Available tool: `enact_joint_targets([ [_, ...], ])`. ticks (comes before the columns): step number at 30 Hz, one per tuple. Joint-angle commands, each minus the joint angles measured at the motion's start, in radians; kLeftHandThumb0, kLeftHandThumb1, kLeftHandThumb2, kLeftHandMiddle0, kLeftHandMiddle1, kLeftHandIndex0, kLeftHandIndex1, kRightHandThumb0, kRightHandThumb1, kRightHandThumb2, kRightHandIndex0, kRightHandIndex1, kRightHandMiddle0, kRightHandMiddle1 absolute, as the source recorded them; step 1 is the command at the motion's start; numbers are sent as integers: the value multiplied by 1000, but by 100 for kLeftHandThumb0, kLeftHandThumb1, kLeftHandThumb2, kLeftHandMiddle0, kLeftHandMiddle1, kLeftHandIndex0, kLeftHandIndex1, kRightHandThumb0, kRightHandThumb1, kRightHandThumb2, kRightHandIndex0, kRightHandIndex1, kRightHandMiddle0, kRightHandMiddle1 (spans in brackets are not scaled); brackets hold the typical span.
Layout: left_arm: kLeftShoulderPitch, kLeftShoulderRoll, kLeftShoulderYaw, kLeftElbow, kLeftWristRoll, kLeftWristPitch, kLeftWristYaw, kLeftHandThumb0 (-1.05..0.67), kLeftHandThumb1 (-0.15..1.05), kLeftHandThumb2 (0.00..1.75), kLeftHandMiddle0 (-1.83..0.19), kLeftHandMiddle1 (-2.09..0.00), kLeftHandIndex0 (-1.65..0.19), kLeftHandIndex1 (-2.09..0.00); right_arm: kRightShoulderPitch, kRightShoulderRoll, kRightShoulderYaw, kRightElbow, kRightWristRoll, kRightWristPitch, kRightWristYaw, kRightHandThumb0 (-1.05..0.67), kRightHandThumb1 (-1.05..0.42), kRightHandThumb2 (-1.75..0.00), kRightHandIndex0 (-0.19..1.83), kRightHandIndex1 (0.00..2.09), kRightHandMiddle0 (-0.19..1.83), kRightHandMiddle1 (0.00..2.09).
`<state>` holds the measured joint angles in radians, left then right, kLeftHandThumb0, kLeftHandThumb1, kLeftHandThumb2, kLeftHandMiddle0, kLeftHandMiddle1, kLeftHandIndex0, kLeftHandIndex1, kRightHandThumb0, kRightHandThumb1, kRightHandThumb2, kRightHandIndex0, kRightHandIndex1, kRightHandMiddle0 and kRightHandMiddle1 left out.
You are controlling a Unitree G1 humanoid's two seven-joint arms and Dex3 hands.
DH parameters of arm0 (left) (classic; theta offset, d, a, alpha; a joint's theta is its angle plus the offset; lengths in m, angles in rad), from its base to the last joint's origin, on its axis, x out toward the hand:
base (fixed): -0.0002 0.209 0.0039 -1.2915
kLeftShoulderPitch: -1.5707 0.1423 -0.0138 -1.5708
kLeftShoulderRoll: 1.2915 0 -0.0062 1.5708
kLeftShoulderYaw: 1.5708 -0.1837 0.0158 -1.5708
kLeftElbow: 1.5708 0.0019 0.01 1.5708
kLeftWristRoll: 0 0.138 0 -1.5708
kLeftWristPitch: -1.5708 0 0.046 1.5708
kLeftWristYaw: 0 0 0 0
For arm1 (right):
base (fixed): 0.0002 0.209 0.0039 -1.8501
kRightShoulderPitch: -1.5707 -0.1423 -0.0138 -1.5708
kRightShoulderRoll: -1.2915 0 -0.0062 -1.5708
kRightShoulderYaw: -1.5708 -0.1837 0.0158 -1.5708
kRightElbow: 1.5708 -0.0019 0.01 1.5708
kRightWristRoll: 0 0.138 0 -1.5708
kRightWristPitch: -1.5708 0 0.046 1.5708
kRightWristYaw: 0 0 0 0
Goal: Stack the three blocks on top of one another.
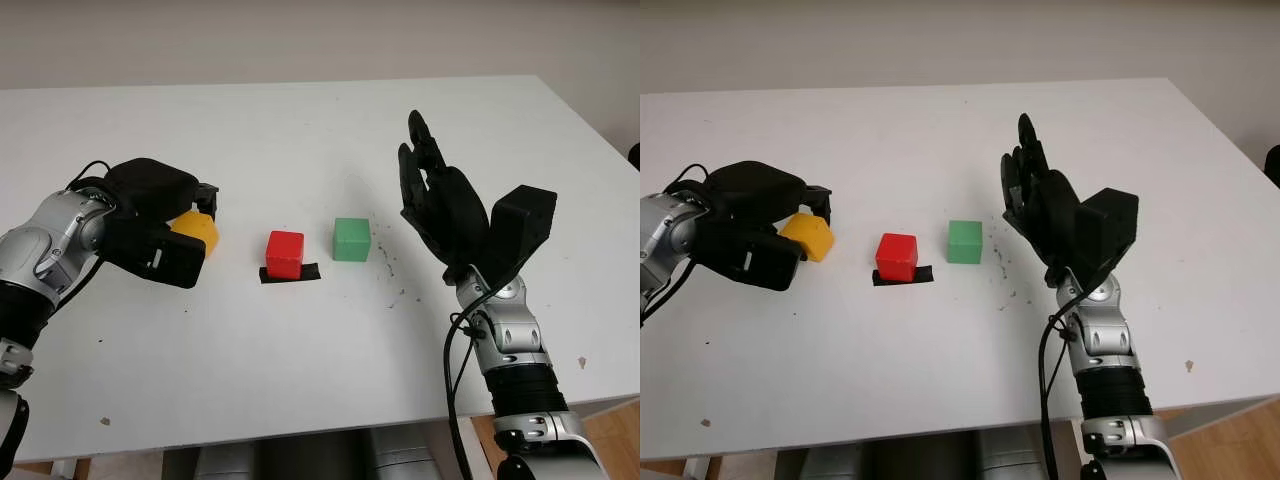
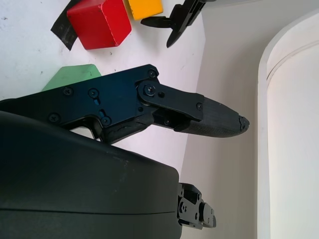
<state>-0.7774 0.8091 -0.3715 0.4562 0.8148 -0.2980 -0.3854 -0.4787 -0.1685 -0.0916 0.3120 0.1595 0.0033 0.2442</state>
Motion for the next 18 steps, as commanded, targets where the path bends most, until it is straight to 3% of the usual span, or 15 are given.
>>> enact_joint_targets([
  [1, 6, 15, 26, -46, -14, 11, -7, -38, 98, 6, -34, -5, -39, -124, 1, 2, -4, -16, 4, -1, 2, -68, -105, -67, -19, 0, -19, 0],
  [5, 7, 16, 56, -104, -38, 12, 10, -40, 98, 5, -35, -6, -45, -115, 1, 3, -2, -17, 2, 0, -1, -69, -105, -67, -19, 0, -19, 0],
  [8, 15, 10, 84, -129, -73, 4, 20, -41, 99, 6, -35, -5, -44, -121, 1, 1, 0, -17, 1, 0, 1, -68, -105, -67, -19, 0, -19, 0],
  [12, 52, -14, 149, -157, -189, 7, 26, -42, 101, 6, -37, -6, -38, -136, 0, 1, 0, -15, -1, -2, 1, -69, -105, -67, -19, 0, -19, 0],
  [18, 97, -48, 215, -201, -332, 73, -15, -42, 102, 6, -36, -5, -35, -137, -1, -2, 4, -11, -5, -4, 6, -68, -105, -67, -19, 0, -19, 0],
])
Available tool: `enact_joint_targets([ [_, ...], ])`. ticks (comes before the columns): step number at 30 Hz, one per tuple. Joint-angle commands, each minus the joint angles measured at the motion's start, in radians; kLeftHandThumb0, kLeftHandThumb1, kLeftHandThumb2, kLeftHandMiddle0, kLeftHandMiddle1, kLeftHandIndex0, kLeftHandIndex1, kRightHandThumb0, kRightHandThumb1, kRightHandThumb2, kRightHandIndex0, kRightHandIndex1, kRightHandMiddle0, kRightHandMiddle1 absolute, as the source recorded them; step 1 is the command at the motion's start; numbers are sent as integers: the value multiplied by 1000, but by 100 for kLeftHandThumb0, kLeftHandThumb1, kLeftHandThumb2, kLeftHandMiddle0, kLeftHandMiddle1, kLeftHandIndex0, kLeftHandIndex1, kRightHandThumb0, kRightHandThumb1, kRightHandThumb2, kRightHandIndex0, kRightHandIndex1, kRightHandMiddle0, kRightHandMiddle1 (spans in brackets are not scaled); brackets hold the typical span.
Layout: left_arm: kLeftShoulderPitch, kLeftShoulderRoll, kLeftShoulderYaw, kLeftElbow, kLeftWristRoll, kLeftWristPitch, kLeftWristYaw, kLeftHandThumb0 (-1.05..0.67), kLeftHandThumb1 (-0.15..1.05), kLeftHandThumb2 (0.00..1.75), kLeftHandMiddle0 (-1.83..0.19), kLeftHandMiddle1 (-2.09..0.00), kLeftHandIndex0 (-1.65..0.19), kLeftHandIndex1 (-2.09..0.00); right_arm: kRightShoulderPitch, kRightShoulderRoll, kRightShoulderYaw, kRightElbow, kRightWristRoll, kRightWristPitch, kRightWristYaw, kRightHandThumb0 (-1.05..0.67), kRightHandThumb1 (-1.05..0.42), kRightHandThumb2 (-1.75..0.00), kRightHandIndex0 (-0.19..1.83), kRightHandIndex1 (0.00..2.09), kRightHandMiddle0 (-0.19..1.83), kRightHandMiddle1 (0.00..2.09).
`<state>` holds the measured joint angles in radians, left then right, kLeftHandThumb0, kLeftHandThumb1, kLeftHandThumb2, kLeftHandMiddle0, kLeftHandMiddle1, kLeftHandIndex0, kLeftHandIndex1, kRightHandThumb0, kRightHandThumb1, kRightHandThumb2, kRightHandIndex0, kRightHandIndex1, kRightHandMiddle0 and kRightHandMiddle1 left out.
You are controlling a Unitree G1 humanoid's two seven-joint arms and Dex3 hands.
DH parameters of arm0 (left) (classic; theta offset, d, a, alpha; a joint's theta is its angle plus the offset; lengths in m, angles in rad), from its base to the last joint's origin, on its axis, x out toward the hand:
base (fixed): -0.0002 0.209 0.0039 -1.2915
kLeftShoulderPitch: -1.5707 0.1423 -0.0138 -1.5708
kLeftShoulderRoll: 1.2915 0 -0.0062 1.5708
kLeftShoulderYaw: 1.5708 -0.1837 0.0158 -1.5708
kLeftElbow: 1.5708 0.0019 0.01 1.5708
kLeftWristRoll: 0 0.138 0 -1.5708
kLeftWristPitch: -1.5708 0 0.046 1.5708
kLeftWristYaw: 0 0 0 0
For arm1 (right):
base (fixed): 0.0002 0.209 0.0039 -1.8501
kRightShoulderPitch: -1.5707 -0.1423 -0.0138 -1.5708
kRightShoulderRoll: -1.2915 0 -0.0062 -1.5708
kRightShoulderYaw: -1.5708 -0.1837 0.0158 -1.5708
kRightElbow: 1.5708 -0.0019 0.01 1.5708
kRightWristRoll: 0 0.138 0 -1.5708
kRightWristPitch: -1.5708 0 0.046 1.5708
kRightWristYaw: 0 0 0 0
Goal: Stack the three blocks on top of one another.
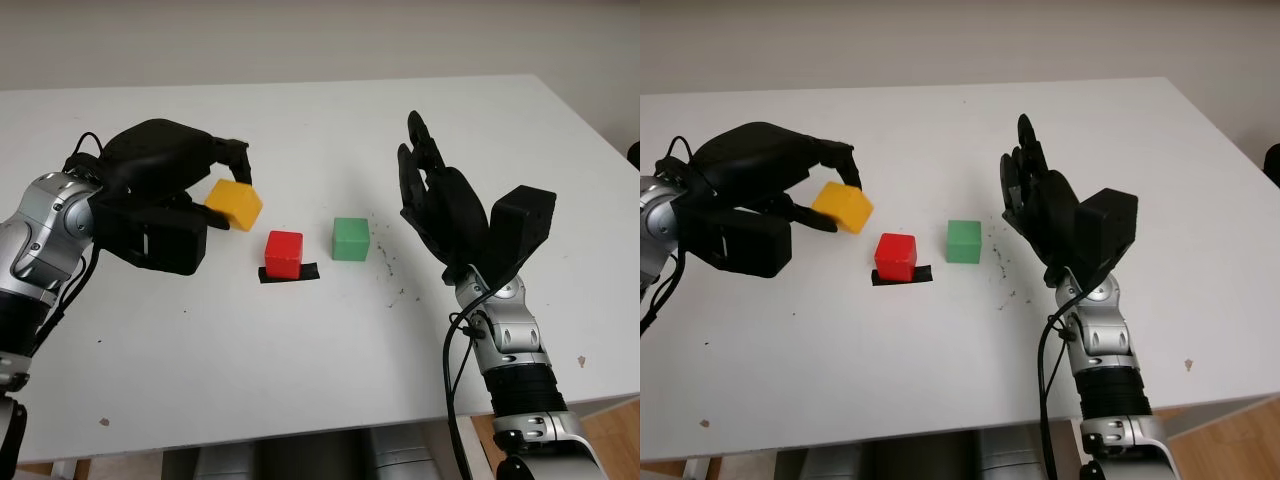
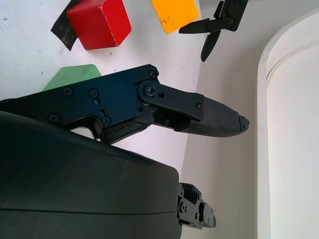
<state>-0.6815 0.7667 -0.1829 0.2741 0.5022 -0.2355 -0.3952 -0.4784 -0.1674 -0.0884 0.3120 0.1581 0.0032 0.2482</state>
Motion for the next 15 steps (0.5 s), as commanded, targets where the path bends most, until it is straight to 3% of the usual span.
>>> enact_joint_targets([
  [1, 6, -9, 35, -29, -36, 30, -15, -42, 102, 6, -35, -5, -35, -137, -1, -1, 0, -10, -2, -5, 3, -69, -105, -67, -19, 0, -19, 0],
  [9, 24, -41, 101, -154, -158, 213, -87, -43, 103, 5, -32, -4, -31, -152, -4, 6, 0, -3, -2, 0, -5, -67, -105, -66, -19, 0, -19, 0],
  [15, -6, -44, 56, -238, -141, 317, -174, -43, 101, 5, -33, -5, -32, -154, -9, 8, 9, -10, -12, 18, -17, -70, -105, -64, -19, 0, -19, 0],
])
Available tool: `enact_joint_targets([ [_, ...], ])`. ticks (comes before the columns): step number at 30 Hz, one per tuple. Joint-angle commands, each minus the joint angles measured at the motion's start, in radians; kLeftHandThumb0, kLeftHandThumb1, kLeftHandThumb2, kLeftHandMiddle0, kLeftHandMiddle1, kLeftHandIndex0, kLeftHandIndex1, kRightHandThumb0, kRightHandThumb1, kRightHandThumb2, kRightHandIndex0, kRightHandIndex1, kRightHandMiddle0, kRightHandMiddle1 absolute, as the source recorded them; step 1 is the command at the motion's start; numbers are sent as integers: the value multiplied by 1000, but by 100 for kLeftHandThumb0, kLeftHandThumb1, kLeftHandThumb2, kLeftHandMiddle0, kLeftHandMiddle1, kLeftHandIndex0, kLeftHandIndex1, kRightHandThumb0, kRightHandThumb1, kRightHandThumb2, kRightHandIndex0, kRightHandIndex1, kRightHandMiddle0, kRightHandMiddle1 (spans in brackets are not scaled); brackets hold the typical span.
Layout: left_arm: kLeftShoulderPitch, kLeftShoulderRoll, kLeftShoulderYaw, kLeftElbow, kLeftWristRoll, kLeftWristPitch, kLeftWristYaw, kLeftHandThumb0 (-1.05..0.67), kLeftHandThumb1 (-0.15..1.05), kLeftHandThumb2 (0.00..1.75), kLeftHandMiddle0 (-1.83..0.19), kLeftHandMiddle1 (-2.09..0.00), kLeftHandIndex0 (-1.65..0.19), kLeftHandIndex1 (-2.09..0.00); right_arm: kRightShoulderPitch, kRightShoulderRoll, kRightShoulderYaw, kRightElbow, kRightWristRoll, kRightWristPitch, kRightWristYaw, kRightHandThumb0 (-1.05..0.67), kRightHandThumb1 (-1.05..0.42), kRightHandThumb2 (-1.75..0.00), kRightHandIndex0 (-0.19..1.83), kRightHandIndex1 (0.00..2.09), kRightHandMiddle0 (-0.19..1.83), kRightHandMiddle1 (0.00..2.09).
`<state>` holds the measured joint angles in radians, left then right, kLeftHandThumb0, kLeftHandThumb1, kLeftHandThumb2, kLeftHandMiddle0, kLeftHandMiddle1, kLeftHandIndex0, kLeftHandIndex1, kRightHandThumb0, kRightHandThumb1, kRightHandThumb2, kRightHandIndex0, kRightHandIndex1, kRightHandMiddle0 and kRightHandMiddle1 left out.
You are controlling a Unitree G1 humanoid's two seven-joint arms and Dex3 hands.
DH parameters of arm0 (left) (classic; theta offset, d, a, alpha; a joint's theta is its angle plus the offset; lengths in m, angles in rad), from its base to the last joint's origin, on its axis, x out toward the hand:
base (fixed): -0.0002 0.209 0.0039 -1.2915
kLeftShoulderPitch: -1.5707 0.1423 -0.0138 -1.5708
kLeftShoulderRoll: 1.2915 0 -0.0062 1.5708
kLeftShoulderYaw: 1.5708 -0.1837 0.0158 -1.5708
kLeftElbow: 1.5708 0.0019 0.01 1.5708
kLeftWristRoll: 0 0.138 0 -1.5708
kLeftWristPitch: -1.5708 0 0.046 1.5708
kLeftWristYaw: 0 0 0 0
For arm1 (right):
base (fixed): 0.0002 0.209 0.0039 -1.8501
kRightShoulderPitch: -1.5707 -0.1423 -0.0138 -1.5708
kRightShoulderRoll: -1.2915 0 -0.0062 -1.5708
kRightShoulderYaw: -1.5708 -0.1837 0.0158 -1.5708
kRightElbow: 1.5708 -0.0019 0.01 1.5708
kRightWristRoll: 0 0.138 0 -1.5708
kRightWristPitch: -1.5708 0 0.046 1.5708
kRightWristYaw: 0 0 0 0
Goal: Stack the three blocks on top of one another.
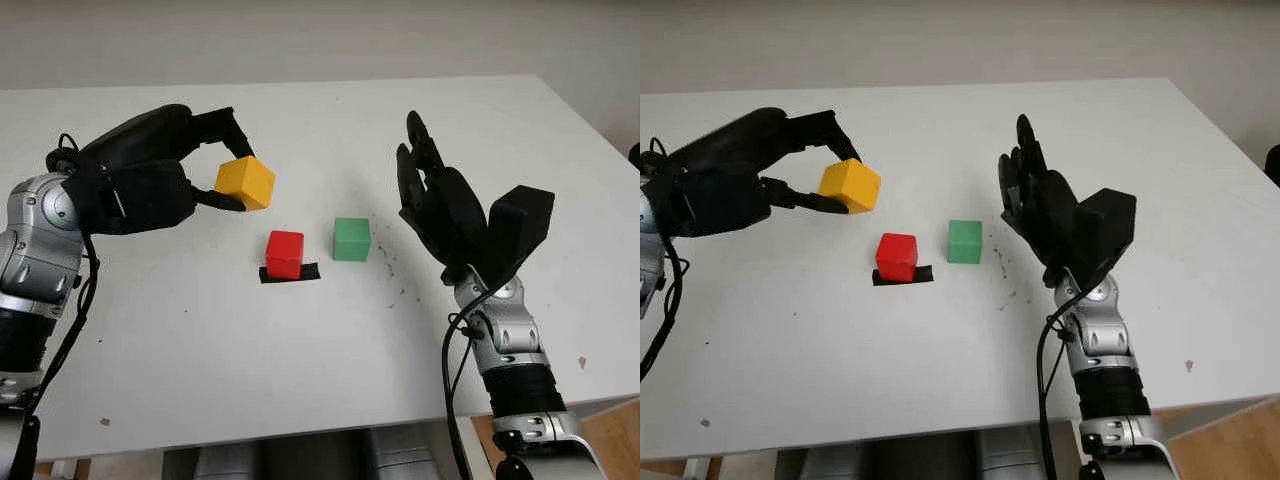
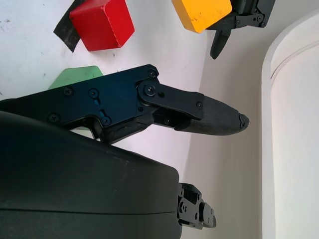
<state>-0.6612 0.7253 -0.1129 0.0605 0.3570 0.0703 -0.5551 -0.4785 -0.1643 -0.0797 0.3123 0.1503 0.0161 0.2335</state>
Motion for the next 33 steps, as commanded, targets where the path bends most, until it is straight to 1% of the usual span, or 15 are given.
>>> enact_joint_targets([
  [1, -33, -4, -23, -31, 10, 24, -29, -44, 102, 5, -32, -5, -31, -158, -9, 6, 1, -11, -4, 5, -3, -70, -105, -64, -19, 0, -19, 0],
  [3, -57, -7, -47, -38, 22, 52, -71, -45, 103, 6, -30, -4, -27, -163, -9, 5, 2, -12, -4, 5, -4, -69, -105, -64, -19, 0, -19, 0],
  [6, -122, -17, -102, -39, 52, 87, -150, -46, 103, 5, -31, -5, -26, -166, -9, 6, 3, -13, -1, 6, -3, -69, -105, -65, -19, 0, -19, 0],
  [9, -183, -36, -144, -35, 79, 123, -208, -44, 101, 5, -32, -5, -30, -162, -9, 9, 4, -11, -4, -3, -6, -69, -105, -65, -19, 0, -19, 1],
  [11, -232, -44, -184, -6, 106, 105, -244, -45, 101, 5, -34, -6, -31, -160, -7, 10, 4, -10, -6, -9, -7, -69, -105, -65, -19, 0, -19, 1],
  [14, -263, -51, -208, 19, 127, 99, -270, -47, 101, 5, -36, -7, -31, -160, -5, 12, 6, -16, -9, -4, -11, -69, -105, -65, -19, 0, -19, 2],
  [16, -289, -57, -236, 34, 162, 113, -295, -46, 100, 5, -36, -7, -32, -161, -1, 12, 7, -23, -10, 2, -12, -70, -105, -64, -19, 0, -19, 0],
  [18, -303, -61, -251, 40, 189, 125, -313, -45, 100, 5, -35, -7, -32, -162, 4, 14, 9, -31, -11, 7, -15, -71, -105, -64, -19, 0, -19, 0],
  [20, -313, -68, -259, 49, 210, 133, -324, -44, 100, 5, -36, -7, -30, -158, 9, 18, 9, -40, -9, 9, -17, -70, -105, -64, -19, 0, -19, 0],
  [27, -347, -83, -267, 116, 240, 97, -320, -40, 98, 5, -40, -8, -31, -149, 30, 24, 6, -68, -4, 35, -22, -72, -105, -63, -19, 0, -19, 0],
  [33, -341, -84, -266, 109, 279, 101, -314, -40, 99, 5, -44, -9, -33, -135, 36, 23, 7, -76, -9, 40, -24, -72, -105, -62, -19, 0, -19, 0],
])
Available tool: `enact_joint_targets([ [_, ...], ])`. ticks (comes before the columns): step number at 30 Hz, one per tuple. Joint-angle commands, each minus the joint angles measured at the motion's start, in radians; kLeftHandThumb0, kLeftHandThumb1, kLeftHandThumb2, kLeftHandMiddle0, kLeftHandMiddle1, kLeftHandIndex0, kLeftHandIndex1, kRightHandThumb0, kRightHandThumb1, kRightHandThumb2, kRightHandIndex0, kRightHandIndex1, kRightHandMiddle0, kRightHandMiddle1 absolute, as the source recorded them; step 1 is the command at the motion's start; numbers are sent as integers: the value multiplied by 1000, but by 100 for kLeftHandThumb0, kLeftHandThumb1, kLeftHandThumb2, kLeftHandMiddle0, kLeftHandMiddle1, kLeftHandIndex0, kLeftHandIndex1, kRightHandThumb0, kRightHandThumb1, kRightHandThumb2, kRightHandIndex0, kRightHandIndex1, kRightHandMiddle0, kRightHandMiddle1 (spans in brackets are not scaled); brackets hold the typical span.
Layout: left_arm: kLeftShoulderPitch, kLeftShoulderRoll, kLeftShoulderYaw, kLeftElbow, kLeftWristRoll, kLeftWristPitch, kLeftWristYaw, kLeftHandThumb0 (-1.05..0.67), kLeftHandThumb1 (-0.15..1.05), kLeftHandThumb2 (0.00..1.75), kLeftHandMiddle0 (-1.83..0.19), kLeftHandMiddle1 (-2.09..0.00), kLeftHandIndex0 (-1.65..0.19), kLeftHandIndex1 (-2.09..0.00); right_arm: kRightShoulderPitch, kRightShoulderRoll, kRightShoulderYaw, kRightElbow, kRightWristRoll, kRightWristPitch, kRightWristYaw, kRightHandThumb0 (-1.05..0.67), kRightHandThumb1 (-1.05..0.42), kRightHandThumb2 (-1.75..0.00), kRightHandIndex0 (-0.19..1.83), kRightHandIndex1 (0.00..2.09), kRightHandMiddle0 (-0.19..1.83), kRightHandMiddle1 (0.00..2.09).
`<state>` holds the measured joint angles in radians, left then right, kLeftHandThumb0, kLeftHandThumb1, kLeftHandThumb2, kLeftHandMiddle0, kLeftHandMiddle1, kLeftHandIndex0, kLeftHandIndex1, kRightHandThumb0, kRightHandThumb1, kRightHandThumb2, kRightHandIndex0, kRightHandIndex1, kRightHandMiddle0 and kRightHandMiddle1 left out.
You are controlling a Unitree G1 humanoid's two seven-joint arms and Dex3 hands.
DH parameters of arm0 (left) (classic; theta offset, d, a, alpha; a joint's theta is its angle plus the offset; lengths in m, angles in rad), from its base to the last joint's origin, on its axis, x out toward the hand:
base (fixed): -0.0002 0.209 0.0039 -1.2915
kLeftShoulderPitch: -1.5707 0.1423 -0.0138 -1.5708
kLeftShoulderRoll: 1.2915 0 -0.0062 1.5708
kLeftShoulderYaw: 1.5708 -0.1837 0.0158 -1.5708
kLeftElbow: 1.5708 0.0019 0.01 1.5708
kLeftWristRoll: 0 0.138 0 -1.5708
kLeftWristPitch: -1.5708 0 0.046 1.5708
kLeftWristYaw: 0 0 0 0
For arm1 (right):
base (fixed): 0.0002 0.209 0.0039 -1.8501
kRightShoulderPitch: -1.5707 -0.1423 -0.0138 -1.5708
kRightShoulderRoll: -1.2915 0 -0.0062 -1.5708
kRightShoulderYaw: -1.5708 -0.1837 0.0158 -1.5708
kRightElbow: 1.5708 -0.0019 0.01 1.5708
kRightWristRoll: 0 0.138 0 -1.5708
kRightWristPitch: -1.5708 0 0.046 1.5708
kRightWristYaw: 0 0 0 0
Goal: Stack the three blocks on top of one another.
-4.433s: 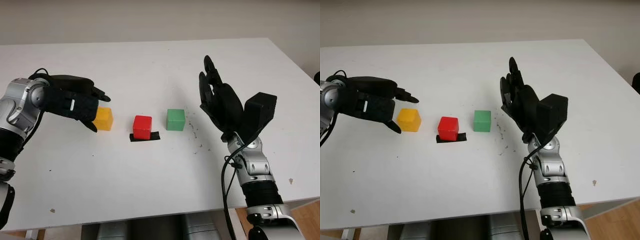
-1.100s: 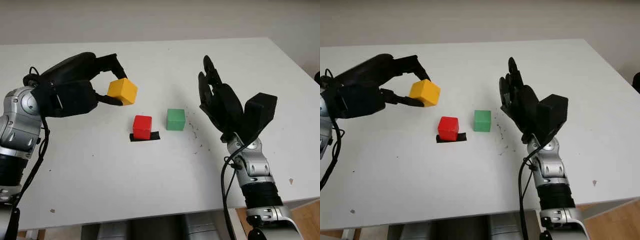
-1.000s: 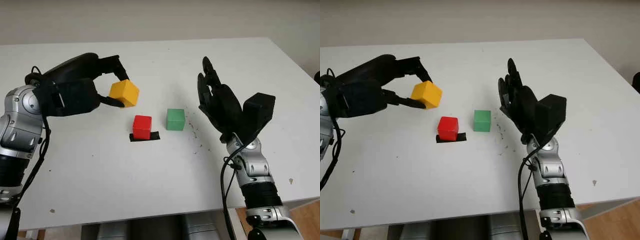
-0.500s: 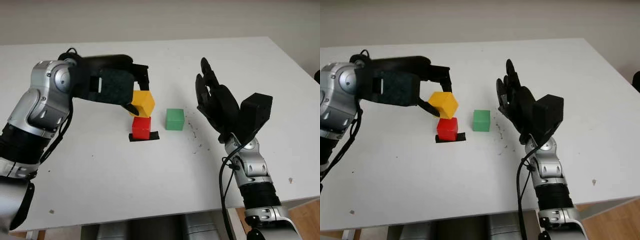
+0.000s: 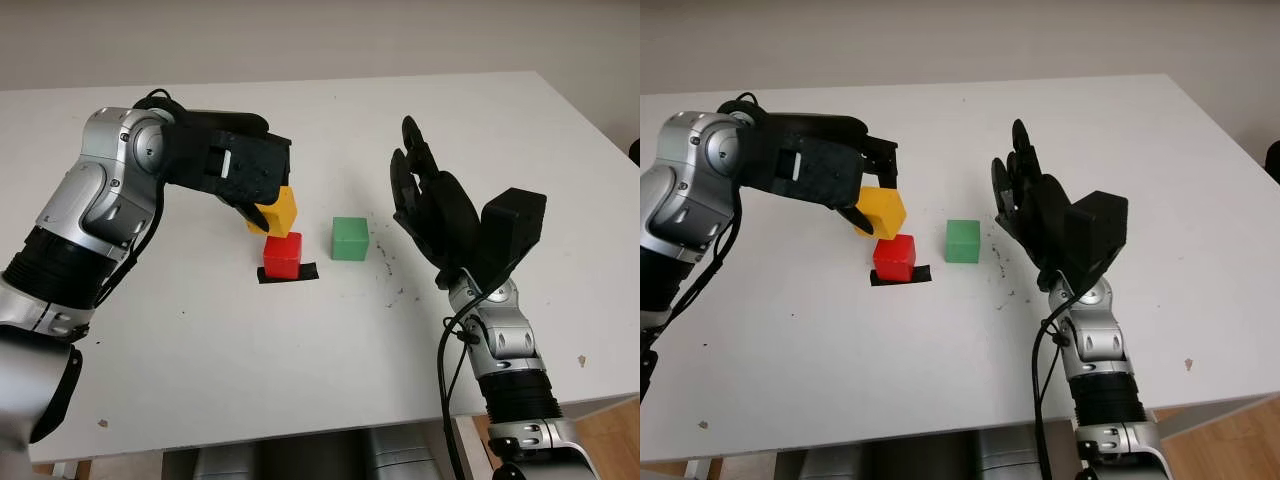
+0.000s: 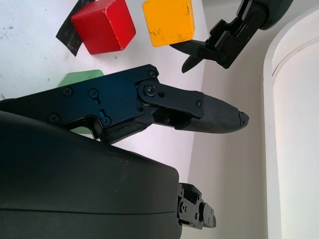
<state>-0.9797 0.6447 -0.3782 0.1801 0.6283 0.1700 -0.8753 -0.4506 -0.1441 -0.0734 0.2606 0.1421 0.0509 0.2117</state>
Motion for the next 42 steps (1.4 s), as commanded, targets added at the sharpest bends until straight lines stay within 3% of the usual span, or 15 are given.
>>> enact_joint_targets([
  [1, -14, -7, 5, -13, 6, 9, 11, -39, 99, 5, -44, -9, -33, -135, 9, 4, 1, -26, -2, 6, -4, -72, -105, -61, -19, 0, -19, 0],
  [18, 15, -17, -1, -35, 16, 55, 8, -42, 101, 6, -43, -6, -27, -159, 12, 8, 7, -49, -1, 27, -12, -72, -105, -61, -19, 0, -19, 0],
  [28, 17, -31, -16, -34, 29, 81, -9, -45, 100, 5, -46, -8, -30, -161, 19, 11, 6, -54, -3, 23, -15, -72, -105, -61, -19, 0, -19, 0],
  [33, 20, -37, -26, -32, 39, 90, -22, -45, 100, 5, -49, -10, -19, -159, 21, 10, 8, -49, -3, 9, -11, -72, -105, -62, -19, 0, -19, 0],
  [39, 23, -44, -31, -18, 41, 79, -18, -46, 101, 5, -52, -13, -19, -159, 22, 13, 7, -55, -1, 17, -13, -72, -105, -62, -19, 0, -19, 0],
  [42, 23, -56, -32, -14, 35, 100, -25, -45, 100, 5, -30, -59, -28, -152, 25, 8, 8, -56, -8, 15, -14, -73, -105, -62, -19, 0, -19, 0],
])
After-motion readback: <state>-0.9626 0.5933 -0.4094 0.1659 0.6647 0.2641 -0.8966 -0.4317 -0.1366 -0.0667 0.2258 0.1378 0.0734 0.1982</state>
